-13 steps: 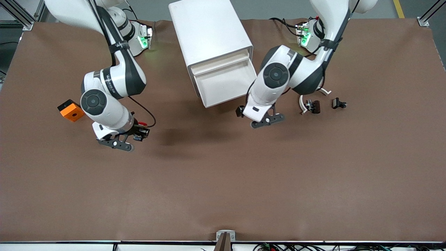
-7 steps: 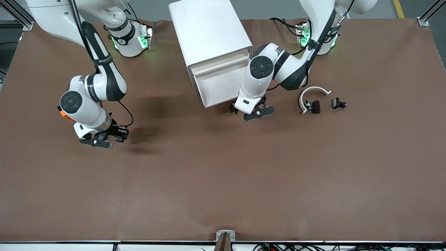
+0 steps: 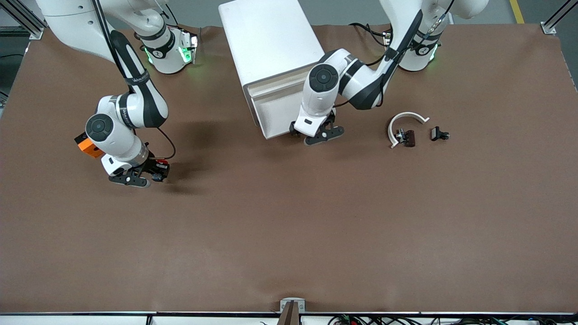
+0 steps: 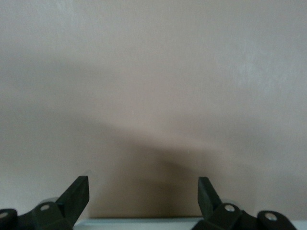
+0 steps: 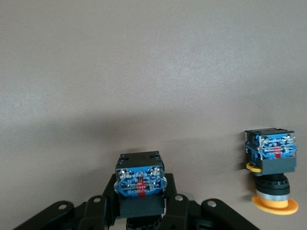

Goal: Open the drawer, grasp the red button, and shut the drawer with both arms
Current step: 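Place the red button by the yellow button while the left gripper pushes the drawer, then open the right gripper and withdraw while the left gripper closes the drawer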

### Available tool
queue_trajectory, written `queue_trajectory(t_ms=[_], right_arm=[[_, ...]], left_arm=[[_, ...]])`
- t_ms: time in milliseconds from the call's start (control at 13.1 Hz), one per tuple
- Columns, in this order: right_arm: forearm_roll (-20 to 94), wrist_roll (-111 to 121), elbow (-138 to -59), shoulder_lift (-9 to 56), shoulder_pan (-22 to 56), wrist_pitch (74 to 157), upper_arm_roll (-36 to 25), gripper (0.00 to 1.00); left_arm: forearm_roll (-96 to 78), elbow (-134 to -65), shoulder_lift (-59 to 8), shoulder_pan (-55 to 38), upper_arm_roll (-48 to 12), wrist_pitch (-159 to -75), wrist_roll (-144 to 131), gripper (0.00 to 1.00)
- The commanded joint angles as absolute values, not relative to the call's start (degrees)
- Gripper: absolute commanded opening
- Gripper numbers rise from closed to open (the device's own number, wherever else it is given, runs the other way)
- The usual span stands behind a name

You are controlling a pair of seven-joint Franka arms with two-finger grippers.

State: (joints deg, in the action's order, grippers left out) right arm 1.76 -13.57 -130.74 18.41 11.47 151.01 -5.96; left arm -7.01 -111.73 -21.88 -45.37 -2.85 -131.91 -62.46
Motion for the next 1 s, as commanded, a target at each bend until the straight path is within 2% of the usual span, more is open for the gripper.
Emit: queue_trajectory(t_ms=[0,766,843,919], right_arm=[[1.1,-12.8,-131.5,20.1,10.1,152.8,-5.2,0.00],[1.1,-8.6,-130.0,24.1,7.2,155.1,-5.2,0.00],[1.1,-8.6,-130.0,24.1,7.2,155.0,-5.2,0.59],[1.2,-8.8,-130.0,24.1,7.2,155.0,-5.2,1.00]], left_arm=[[-5.7,-113.3,-20.1,-45.5,-4.9,-132.4,-66.5,1.00],[-5.7,-113.9,-19.7,-45.4,-12.8,-130.2,-76.8,1.00],[-5.7,-113.7,-19.3,-45.4,-12.9,-129.1,-77.0,1.00],[-5.7,-113.8,-19.1,-45.4,-13.1,-128.6,-77.0,1.00]])
